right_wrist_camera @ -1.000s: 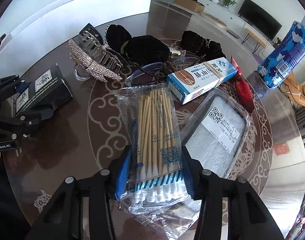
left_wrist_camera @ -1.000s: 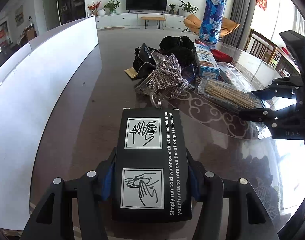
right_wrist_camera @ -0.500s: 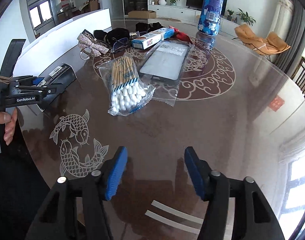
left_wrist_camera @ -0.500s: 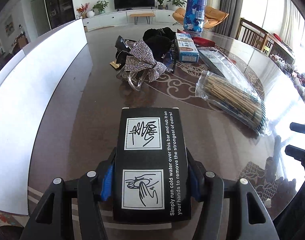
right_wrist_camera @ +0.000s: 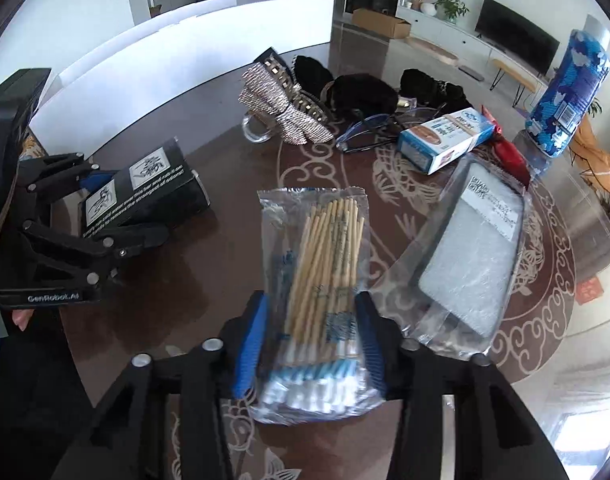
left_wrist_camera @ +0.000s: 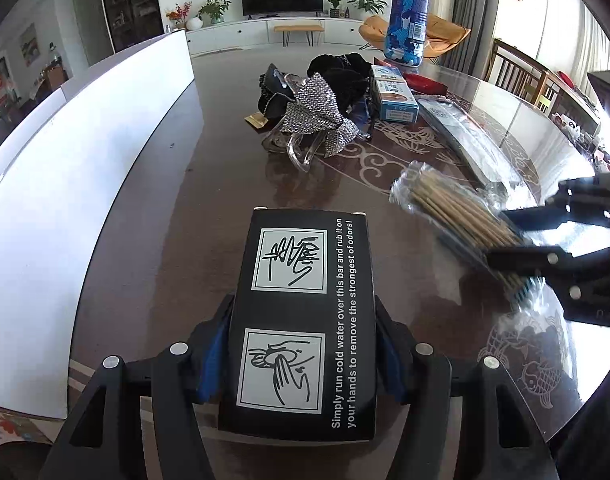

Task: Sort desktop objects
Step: 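Carry the black box and swab bag into the bin and release both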

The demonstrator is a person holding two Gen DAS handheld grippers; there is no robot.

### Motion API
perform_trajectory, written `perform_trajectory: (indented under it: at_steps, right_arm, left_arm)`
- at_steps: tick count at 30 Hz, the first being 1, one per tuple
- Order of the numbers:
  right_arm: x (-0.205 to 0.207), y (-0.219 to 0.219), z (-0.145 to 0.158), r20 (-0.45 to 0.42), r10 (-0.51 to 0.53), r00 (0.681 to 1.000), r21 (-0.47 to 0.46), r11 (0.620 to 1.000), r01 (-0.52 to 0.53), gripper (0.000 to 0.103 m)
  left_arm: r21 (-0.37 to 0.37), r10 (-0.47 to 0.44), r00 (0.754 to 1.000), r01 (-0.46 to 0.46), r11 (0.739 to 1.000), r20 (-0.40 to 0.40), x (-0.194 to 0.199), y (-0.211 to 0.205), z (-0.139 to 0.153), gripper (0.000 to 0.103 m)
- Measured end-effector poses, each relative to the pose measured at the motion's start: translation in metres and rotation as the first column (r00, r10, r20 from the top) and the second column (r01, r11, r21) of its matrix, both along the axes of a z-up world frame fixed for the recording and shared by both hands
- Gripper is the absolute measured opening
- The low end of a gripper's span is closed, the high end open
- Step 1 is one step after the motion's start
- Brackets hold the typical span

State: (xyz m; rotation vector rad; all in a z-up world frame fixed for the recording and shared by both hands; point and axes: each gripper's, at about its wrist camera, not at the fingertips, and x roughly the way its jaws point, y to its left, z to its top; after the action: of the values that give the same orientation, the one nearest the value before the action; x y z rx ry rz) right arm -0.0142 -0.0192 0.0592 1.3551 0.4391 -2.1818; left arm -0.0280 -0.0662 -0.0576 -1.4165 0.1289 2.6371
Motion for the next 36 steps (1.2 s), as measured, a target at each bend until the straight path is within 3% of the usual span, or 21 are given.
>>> perform_trajectory:
  at_steps: [2, 3, 4, 6, 8, 12, 15, 16, 17, 18, 22, 28, 33, 36]
  right_arm:
    - [0.014, 0.002, 0.002, 0.028, -0.014, 1.0, -0.022, 1.0, 0.014, 0.034]
    - [0.019, 0.005, 0.005, 0.024, -0.029, 0.999, -0.03, 0.999, 0.03, 0.04]
    - [0.023, 0.007, 0.007, 0.013, -0.05, 0.999, -0.027, 0.998, 0.05, 0.062]
    - [0.025, 0.011, 0.013, -0.009, -0.072, 0.997, -0.033, 0.997, 0.072, 0.094]
    - [0.023, 0.008, 0.016, -0.003, -0.062, 0.998, -0.044, 0.997, 0.062, 0.096]
    - [0.019, -0.014, 0.003, 0.032, 0.002, 0.999, 0.033, 0.999, -0.003, 0.095]
    - [0.016, -0.021, -0.011, 0.07, 0.012, 0.997, 0.067, 0.998, -0.016, 0.069]
    - [0.015, -0.021, -0.009, 0.065, 0.002, 0.998, 0.069, 0.998, -0.006, 0.049]
    - [0.014, -0.019, -0.007, 0.062, -0.007, 0.998, 0.069, 0.998, 0.002, 0.036]
    - [0.013, -0.017, -0.005, 0.061, -0.018, 0.998, 0.07, 0.997, 0.014, 0.033]
    - [0.015, 0.002, 0.011, 0.057, -0.073, 0.996, 0.014, 0.997, 0.073, 0.032]
    - [0.015, 0.021, 0.056, 0.026, -0.115, 0.993, -0.093, 0.989, 0.117, 0.032]
    - [-0.009, -0.027, 0.103, -0.032, -0.056, 0.998, -0.159, 0.986, 0.05, 0.032]
    - [-0.027, -0.079, 0.13, -0.071, -0.005, 0.997, -0.215, 0.976, -0.01, 0.032]
  left_arm:
    - [0.009, 0.012, 1.0, -0.012, 1.0, 0.006, -0.002, -0.004, 0.0, 0.062]
    - [0.015, 0.016, 1.0, -0.016, 1.0, 0.009, -0.003, -0.005, 0.0, 0.062]
    - [0.019, 0.017, 1.0, -0.018, 1.0, 0.012, -0.004, -0.005, 0.001, 0.062]
    - [0.009, 0.014, 1.0, -0.014, 1.0, 0.016, -0.006, -0.003, 0.0, 0.063]
    - [-0.015, 0.007, 1.0, -0.006, 1.0, 0.024, -0.007, -0.001, -0.002, 0.077]
    - [-0.01, 0.001, 1.0, -0.001, 1.0, 0.023, -0.007, -0.001, -0.004, 0.079]
    - [-0.007, -0.002, 1.0, 0.002, 1.0, 0.015, -0.008, -0.004, -0.003, 0.076]
    - [-0.002, -0.007, 1.0, 0.007, 1.0, 0.004, -0.008, -0.004, -0.002, 0.059]
    - [0.007, -0.02, 1.0, 0.02, 1.0, 0.003, -0.008, -0.004, 0.0, 0.058]
    - [0.018, -0.026, 1.0, 0.026, 1.0, 0.008, -0.008, -0.005, 0.0, 0.058]
    - [0.112, -0.027, 0.999, 0.029, 0.993, -0.022, -0.001, -0.012, 0.013, 0.058]
    - [0.163, 0.009, 0.989, 0.015, 0.986, -0.149, 0.03, -0.033, 0.064, 0.058]
    - [0.204, 0.117, 0.966, -0.069, 0.976, -0.232, 0.037, -0.102, 0.123, 0.058]
    - [0.155, 0.216, 0.939, -0.179, 0.972, -0.268, 0.029, -0.162, 0.148, 0.058]
